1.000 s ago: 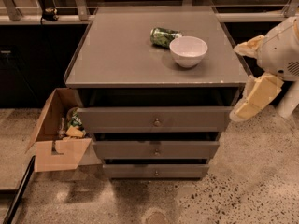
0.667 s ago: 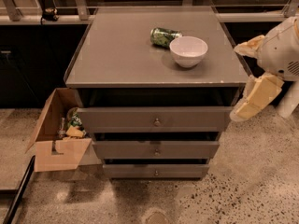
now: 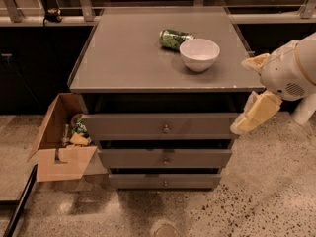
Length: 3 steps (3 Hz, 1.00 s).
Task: Open top drawer
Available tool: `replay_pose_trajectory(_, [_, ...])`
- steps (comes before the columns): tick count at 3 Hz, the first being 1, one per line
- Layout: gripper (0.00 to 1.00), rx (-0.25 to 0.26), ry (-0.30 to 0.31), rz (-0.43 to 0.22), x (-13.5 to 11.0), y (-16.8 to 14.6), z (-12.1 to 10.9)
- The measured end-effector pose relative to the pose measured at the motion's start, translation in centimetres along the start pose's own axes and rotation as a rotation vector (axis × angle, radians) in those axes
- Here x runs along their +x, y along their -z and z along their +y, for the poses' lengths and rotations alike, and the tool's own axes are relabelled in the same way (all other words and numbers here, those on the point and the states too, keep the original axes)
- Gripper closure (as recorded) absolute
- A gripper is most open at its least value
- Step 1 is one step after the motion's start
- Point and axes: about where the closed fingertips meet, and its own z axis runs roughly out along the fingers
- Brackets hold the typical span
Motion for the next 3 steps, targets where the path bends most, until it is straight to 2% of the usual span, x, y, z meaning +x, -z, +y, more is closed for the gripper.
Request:
replay_pose_trajectory(1, [0.00, 0.030, -0.028, -0.030, 0.87, -2.07, -0.39])
replay_pose_trajectory(3, [0.50, 0.043, -0.028, -0.034, 0.75, -2.14, -0.71])
